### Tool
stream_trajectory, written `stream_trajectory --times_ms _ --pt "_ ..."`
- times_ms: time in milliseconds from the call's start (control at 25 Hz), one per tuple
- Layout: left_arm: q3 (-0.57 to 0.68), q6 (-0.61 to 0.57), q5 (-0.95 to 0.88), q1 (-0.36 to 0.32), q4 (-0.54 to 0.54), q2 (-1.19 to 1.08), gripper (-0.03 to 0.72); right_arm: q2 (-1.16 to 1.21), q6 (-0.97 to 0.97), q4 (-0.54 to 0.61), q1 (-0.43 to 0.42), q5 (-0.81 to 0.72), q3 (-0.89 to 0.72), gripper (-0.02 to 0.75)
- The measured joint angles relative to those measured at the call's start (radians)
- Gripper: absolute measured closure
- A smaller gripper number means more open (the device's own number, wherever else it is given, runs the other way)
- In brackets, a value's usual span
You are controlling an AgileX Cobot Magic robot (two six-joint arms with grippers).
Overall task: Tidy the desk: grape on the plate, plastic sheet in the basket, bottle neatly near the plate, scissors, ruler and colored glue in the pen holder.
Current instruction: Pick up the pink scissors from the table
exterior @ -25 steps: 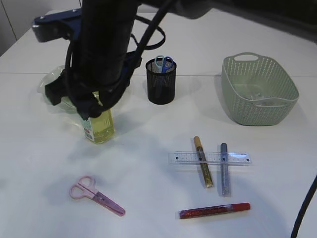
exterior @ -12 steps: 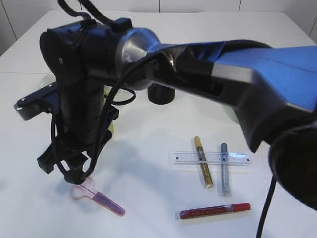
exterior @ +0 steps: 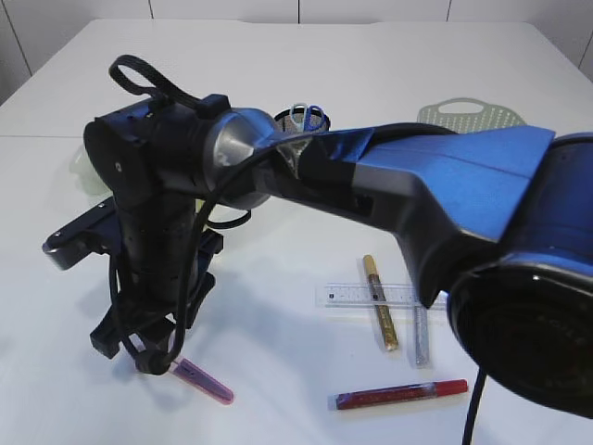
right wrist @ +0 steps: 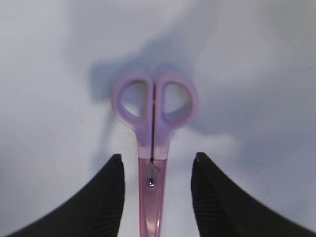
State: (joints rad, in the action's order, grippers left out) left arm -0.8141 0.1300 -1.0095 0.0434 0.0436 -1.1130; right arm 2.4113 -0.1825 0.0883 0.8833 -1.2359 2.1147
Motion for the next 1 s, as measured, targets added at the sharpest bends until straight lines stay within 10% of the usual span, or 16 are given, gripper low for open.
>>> stream_trajectory --times_ms 1000 --pt "0.0 0.0 -0.001 0.0 0.002 0.0 0.253 0.063 -0.005 0.021 0.0 0.008 0.0 0.339"
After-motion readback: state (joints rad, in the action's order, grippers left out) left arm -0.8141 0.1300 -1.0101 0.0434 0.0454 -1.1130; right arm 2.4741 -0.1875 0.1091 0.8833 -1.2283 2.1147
